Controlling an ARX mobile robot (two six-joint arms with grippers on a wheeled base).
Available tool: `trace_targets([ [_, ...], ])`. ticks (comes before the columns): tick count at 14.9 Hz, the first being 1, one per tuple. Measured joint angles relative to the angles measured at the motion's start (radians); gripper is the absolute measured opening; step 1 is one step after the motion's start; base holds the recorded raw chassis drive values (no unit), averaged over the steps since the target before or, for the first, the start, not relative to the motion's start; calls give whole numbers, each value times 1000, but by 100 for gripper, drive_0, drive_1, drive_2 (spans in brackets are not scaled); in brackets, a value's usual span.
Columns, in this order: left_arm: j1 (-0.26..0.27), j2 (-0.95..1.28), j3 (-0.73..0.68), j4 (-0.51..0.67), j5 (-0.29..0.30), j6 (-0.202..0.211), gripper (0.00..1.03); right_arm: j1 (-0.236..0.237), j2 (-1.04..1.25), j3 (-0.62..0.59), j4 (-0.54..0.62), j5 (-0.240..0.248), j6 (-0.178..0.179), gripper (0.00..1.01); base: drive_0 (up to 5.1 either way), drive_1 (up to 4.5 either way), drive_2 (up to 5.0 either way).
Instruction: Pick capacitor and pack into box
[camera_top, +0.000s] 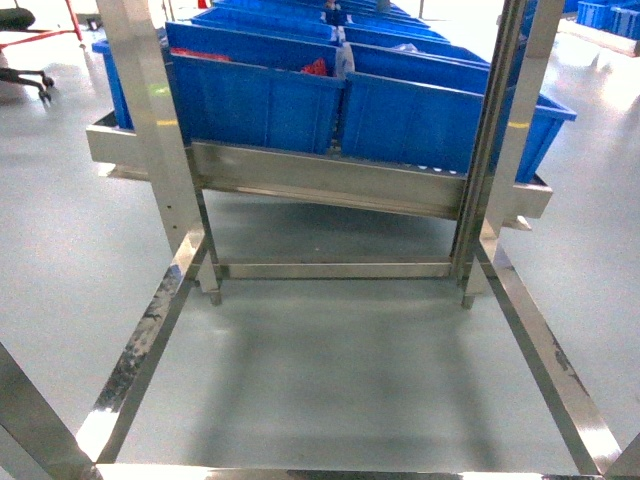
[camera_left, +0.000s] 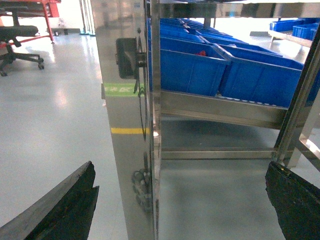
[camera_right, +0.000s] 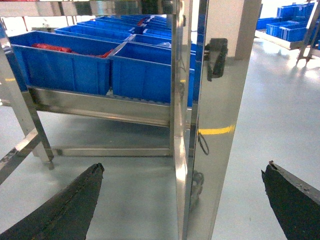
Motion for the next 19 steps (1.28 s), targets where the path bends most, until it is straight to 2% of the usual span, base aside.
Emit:
trace_targets([
  [19, 0, 0, 0, 0, 0, -2, 98, 0, 0, 0, -1, 0, 1, 98, 0, 0, 0],
])
